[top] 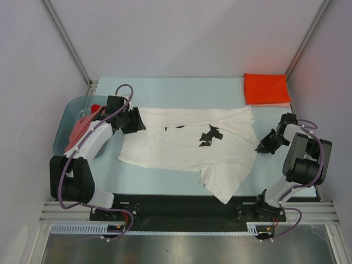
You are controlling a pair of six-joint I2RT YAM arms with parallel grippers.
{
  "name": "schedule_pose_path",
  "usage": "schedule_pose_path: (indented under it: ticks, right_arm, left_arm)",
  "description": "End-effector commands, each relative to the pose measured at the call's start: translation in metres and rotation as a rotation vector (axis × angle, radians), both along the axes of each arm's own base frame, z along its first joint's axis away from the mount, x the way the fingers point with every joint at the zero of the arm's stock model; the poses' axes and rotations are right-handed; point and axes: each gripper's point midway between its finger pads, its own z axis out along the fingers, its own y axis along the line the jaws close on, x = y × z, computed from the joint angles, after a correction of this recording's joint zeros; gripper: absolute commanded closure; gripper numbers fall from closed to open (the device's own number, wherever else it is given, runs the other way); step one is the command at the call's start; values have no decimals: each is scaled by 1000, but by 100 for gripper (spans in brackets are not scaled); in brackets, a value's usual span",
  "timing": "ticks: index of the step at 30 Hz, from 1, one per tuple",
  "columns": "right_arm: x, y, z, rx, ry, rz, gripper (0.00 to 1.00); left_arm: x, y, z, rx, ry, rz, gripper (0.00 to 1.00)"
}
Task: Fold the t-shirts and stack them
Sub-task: Fold the tshirt
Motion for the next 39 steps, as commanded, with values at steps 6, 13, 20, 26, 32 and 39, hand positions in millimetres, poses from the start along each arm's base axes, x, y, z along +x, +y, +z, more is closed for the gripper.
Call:
schedule_pose_path:
  ticks: [6, 13, 20, 26, 32, 39]
  right_arm:
    - [25, -23, 39, -141, -74, 62, 55]
    - [84, 22, 87, -233, -244, 368, 40]
    - [165, 91, 96, -91, -424, 485, 48]
    - [209, 143, 72, 75, -433, 479, 54]
    - [213, 165, 52, 42, -368, 576, 53]
    - [191, 163, 35, 3, -309, 640, 53]
  left_arm:
    - [-3, 20, 2, -14, 14, 93, 41]
    - [-16, 31, -7, -16, 47, 122, 41]
    - [-26, 28, -14, -34, 82, 122, 42]
    - [-28, 27, -9, -38, 76, 114, 42]
    - [-32, 31, -10, -35, 72, 119, 42]
    - [-25, 35, -12, -40, 59, 116, 42]
